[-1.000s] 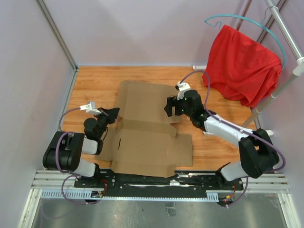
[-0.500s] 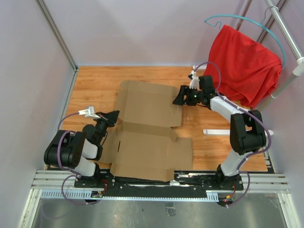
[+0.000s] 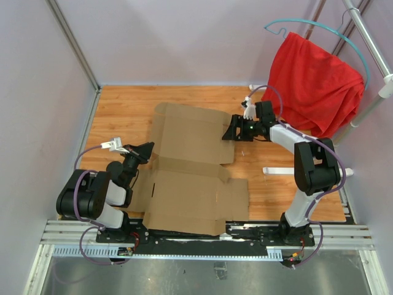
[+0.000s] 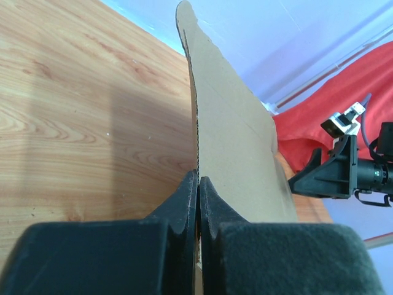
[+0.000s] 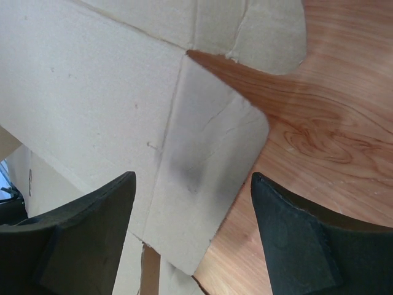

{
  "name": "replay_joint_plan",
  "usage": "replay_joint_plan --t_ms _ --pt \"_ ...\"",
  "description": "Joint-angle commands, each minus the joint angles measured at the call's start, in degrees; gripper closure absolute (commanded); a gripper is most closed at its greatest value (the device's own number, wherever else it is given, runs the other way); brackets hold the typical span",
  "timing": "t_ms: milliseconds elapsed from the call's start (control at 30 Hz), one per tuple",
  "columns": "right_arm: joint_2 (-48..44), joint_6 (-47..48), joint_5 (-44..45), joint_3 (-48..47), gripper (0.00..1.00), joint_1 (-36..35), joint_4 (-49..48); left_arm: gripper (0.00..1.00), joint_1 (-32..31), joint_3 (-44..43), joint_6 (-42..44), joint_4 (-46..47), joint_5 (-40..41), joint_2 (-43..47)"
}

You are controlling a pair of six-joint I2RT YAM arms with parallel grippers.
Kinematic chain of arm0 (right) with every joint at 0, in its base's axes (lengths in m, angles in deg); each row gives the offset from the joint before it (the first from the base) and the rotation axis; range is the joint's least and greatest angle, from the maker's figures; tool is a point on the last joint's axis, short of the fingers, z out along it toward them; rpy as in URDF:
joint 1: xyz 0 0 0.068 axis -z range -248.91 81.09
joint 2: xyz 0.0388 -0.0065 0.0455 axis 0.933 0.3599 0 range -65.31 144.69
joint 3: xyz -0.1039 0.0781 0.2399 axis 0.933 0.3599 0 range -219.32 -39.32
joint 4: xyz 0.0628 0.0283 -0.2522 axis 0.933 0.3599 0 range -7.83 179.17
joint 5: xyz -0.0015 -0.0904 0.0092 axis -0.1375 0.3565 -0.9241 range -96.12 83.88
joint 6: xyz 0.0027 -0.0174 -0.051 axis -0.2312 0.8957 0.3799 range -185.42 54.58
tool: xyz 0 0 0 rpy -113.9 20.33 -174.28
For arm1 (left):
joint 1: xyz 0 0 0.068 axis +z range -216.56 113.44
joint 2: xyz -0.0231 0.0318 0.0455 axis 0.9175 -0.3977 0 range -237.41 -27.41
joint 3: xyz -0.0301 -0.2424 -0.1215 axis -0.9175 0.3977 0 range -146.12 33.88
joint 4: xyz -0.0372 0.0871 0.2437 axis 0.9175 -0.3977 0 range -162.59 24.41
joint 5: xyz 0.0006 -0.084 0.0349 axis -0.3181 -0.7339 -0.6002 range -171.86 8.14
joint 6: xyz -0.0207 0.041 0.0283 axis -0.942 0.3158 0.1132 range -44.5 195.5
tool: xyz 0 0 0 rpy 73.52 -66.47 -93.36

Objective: Fold the paper box

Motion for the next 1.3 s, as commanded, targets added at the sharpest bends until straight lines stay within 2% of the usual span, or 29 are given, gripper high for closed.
replay_joint_plan --t_ms 0,100,200,233,333,467,600,700,833,1033,1167,1267 --pt "-1.1 0.4 1.3 -0.4 0.22 1.4 0.8 1.0 -0.2 0.0 0.7 17.4 0.0 1.1" --pt "-1.1 0.0 1.4 0.4 0.21 1.8 -0.6 1.0 -0.2 0.0 0.4 17.3 -0.3 1.6" --pt "-0.2 -1.6 -4.4 1.2 0.26 1.7 -5.9 1.0 -0.2 -0.3 0.0 17.4 -0.8 1.5" --pt "0.1 -2.6 -7.2 1.7 0.3 1.7 -8.9 1.0 -0.2 -0.4 -0.1 17.3 -0.9 1.3" --pt "0.4 -5.2 -13.0 2.5 0.52 1.6 -15.9 1.0 -0.2 -0.8 -0.4 17.3 -1.0 1.1" --pt "-0.2 -4.3 -13.3 0.4 0.77 1.4 -16.0 1.0 -0.2 -1.1 -0.9 16.2 -0.7 1.2" --pt "-0.6 -1.4 -12.9 -3.1 0.87 1.0 -12.0 0.99 -0.2 -2.2 -0.6 12.0 -0.7 3.3" --pt "-1.1 1.7 -8.0 -5.8 0.92 0.5 -6.5 0.93 -0.2 -3.5 0.2 6.7 -0.5 5.9" --pt "-2.4 6.7 3.2 -8.6 0.99 -1.8 1.1 0.8 -0.2 -5.8 3.2 -4.8 0.5 11.7" --pt "-6.8 10.2 13.4 -5.9 0.99 -5.1 -1.2 0.04 -0.3 -8.1 5.5 -19.8 5.1 20.9" --pt "-10.8 11.6 14.1 -0.9 0.99 -5.4 -9.0 0.01 -0.3 -10.6 6.3 -28.4 7.8 27.4" --pt "-14.9 12.8 12.0 6.3 0.99 -5.4 -17.7 0.01 -0.4 -15.0 7.4 -35.3 4.9 30.6"
